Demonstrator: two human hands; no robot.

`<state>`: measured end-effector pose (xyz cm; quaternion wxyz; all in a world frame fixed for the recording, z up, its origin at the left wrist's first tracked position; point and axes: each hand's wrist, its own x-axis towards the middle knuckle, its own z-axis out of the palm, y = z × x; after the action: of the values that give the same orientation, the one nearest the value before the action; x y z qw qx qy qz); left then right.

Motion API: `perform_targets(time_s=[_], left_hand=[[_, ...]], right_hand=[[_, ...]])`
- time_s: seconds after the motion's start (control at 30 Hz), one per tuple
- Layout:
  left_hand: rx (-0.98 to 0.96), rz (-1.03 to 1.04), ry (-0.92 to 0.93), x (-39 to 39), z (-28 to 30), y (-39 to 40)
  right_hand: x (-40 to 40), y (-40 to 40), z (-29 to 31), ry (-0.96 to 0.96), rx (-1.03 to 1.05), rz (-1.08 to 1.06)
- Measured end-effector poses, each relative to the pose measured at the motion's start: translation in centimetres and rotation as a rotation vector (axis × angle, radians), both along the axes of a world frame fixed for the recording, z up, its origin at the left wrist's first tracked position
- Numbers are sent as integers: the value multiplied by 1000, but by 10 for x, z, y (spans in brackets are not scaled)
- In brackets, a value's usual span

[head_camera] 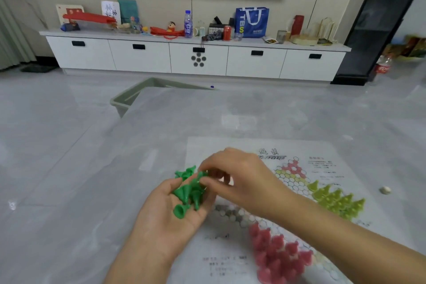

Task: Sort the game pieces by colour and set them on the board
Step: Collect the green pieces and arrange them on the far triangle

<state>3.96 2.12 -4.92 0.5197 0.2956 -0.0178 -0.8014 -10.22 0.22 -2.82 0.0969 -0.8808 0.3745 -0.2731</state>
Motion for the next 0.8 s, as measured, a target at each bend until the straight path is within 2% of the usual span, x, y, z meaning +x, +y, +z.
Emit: perform_targets(time_s=[0.13, 0.23, 0.37, 0.53, 0.8], left_hand=[[20, 42, -263, 3, -4, -2], [7, 46, -360, 6, -4, -4], [-16, 30, -408, 3, -8, -7], [-20, 48, -438, -3, -11, -12], [20, 78, -153, 0, -4, -10]], right_hand=[[-40, -47, -5, -352, 236, -444], [-62, -74, -26, -436, 407, -602], [-67, -84, -55, -227, 351, -623], [-60, -85, -63, -105, 282, -574], [-65, -82, -56, 20, 274, -508]])
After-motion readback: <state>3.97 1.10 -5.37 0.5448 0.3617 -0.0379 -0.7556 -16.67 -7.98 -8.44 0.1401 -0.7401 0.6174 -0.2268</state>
